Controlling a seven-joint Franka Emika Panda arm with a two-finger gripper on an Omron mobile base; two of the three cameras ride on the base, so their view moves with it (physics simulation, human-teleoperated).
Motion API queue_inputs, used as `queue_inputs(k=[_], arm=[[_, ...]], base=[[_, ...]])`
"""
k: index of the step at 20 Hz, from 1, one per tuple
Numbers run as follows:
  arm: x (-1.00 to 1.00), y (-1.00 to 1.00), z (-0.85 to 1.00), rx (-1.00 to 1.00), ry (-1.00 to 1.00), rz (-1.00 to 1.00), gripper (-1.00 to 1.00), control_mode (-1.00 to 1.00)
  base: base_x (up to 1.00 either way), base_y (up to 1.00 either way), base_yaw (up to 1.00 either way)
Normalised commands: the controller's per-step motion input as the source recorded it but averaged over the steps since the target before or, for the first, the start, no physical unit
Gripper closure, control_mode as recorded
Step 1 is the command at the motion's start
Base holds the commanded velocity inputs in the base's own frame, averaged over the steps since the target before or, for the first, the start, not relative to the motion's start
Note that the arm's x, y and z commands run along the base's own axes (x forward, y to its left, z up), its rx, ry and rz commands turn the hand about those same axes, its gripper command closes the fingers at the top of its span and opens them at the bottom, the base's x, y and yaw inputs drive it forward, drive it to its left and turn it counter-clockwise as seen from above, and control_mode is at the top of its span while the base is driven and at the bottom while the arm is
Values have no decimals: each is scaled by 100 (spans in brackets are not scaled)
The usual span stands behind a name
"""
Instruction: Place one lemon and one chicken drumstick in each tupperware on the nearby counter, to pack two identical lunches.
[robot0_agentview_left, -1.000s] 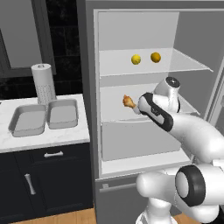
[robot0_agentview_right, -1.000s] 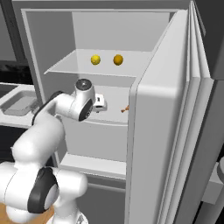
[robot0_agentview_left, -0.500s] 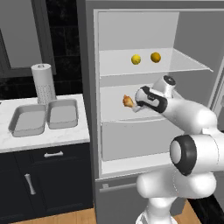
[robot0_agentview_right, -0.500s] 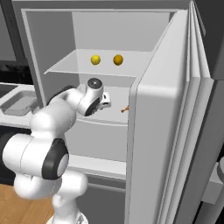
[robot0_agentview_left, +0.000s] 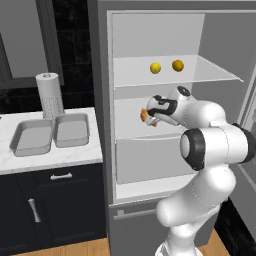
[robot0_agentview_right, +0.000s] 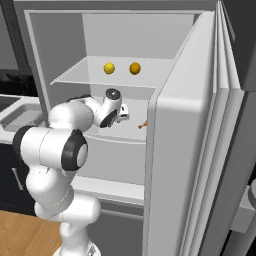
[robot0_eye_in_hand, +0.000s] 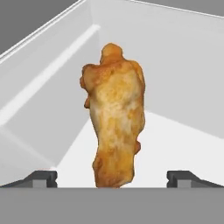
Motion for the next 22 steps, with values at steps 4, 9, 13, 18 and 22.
queue_inputs(k=[4,9,13,18,22], arm=[[50,10,-22,0,0,0,-100,-100],[34,6,-42,0,3,0,-100,-100],[9,23,-62,0,9,2,100,-100],[-26,23,-52,-1,4,0,100,-100],[-100,0,6,0,-4,-2,100,-100]], base=[[0,0,0],[0,0,0],[0,0,0],[0,0,0],[0,0,0]])
